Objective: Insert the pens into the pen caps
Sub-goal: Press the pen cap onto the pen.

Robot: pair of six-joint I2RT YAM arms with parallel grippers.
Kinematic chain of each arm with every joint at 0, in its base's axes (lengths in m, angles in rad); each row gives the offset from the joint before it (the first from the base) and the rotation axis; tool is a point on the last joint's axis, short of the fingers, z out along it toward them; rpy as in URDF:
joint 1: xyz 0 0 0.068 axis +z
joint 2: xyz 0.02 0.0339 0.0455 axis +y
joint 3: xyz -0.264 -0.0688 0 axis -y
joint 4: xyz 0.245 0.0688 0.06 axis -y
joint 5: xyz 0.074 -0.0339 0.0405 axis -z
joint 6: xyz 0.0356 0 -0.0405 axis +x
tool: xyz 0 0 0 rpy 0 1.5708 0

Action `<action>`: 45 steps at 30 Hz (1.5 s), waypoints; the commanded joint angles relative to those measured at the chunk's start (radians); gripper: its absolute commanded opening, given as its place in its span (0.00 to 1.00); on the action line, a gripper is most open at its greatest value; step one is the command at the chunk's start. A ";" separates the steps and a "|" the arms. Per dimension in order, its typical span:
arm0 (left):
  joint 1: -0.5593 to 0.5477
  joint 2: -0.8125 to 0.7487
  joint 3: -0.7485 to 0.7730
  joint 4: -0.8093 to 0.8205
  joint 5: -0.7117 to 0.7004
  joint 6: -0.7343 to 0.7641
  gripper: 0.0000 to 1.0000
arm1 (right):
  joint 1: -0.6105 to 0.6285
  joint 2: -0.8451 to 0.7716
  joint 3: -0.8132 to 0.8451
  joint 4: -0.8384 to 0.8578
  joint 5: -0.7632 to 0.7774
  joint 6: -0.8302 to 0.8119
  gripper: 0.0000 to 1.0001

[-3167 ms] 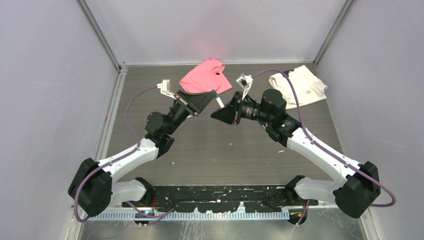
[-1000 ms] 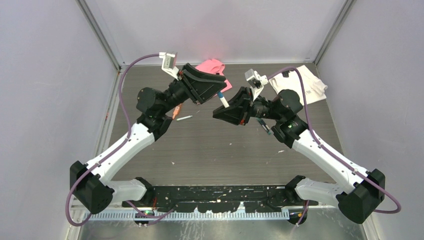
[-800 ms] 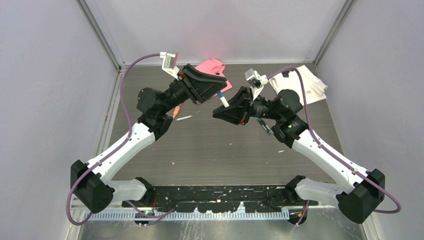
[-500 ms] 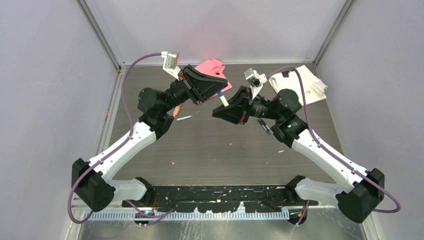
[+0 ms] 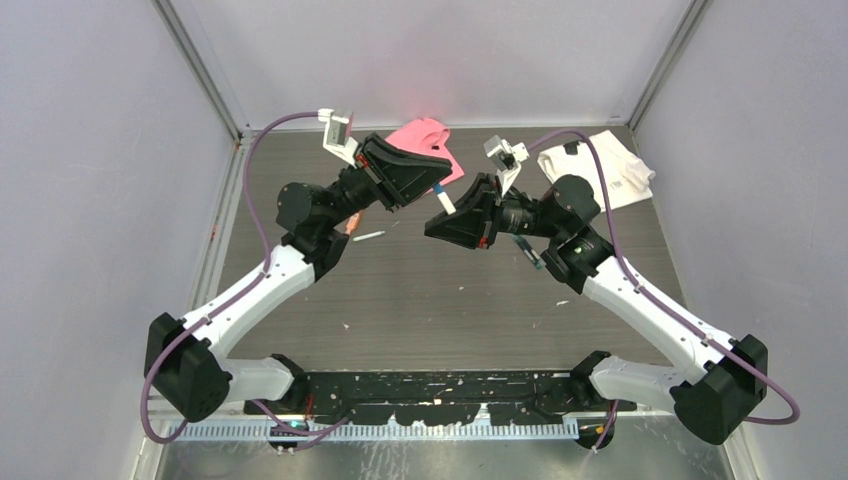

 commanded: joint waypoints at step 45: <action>-0.241 0.220 -0.202 -0.092 0.041 -0.007 0.01 | -0.095 0.306 0.609 0.014 -0.038 -0.056 0.01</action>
